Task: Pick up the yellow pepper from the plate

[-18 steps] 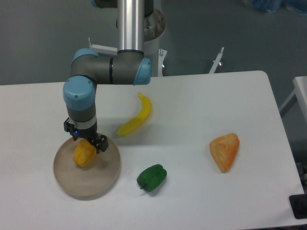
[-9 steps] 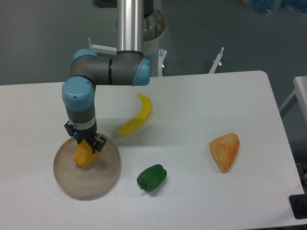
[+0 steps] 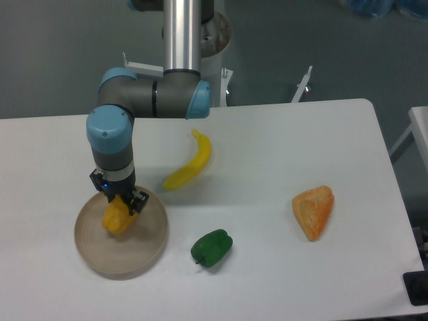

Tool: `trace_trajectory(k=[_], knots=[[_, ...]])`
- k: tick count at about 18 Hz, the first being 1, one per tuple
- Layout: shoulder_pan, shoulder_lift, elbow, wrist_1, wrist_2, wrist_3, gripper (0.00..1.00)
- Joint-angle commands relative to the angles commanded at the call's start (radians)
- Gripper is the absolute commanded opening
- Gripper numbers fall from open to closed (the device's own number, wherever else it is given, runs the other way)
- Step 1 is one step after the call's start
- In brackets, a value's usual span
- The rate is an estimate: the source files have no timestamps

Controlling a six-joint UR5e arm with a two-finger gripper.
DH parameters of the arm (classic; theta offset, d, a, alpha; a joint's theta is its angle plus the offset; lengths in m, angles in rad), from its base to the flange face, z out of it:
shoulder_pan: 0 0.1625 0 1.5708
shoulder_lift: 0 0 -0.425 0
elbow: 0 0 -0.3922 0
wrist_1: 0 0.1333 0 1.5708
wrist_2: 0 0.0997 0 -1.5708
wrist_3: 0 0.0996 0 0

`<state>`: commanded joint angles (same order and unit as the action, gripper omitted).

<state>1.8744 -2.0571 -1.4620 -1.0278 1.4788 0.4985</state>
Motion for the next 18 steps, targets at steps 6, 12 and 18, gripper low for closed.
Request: trace_trajectory(k=[6,12,18], knots=[[0.162,0.072,0.026,-0.049,0.037,0.155,0.52],[0.363,0.071,0.068,-0.094,0.049,0.45,0.52],[0.506,0.087,0.052,-0.089,0.06,0.615,0.52]])
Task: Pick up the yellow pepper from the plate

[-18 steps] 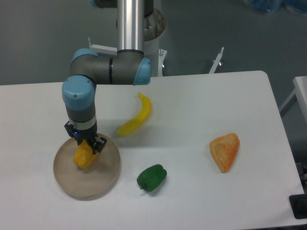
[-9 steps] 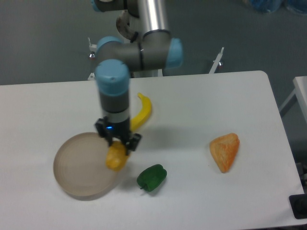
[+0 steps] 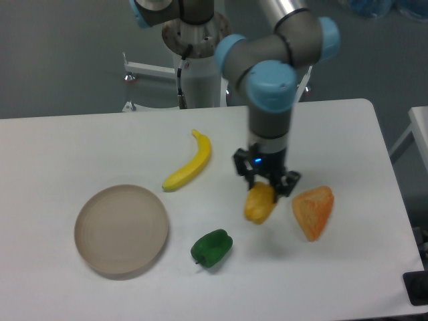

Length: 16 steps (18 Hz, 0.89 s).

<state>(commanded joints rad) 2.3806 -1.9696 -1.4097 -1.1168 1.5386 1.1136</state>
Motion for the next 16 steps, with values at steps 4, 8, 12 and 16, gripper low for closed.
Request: trace_trajectory(k=[4,8,12,16], knots=[[0.014,-0.008,0.011,0.011,0.014,0.002,0.52],[0.012,-0.008,0.015,0.012,0.029,0.0,0.52],[0.008,-0.012,0.017,0.014,0.064,-0.003,0.52],[0.0,-0.026,0.028,0.015,0.096,-0.006,0.52]])
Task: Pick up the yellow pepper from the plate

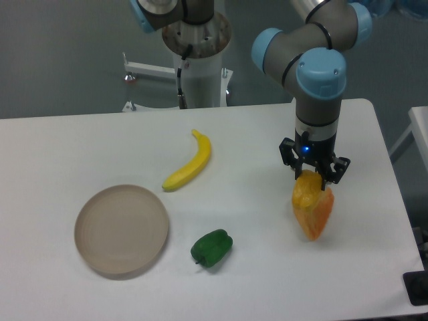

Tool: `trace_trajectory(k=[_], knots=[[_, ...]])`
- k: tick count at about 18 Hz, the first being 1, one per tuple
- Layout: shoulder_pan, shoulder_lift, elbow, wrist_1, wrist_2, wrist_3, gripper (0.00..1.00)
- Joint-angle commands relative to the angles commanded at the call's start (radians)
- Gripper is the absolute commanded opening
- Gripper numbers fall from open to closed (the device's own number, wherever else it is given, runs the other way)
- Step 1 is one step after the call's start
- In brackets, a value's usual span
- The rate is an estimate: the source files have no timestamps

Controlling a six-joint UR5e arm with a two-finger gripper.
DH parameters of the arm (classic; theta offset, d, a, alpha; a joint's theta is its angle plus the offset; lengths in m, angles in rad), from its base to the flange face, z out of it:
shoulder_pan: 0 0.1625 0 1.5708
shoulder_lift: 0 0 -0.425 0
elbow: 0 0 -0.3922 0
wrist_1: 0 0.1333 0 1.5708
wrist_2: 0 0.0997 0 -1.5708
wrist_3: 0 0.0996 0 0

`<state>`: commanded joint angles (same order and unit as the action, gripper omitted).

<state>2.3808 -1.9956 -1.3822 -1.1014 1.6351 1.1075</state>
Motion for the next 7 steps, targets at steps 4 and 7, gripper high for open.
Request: trace_trajectory(k=[4,7], knots=[[-0.002,-0.006,0.006,-0.002,0.002,-0.003,0.52],[0.0,-0.006,0.011,-0.002,0.002,-0.002,0.52]])
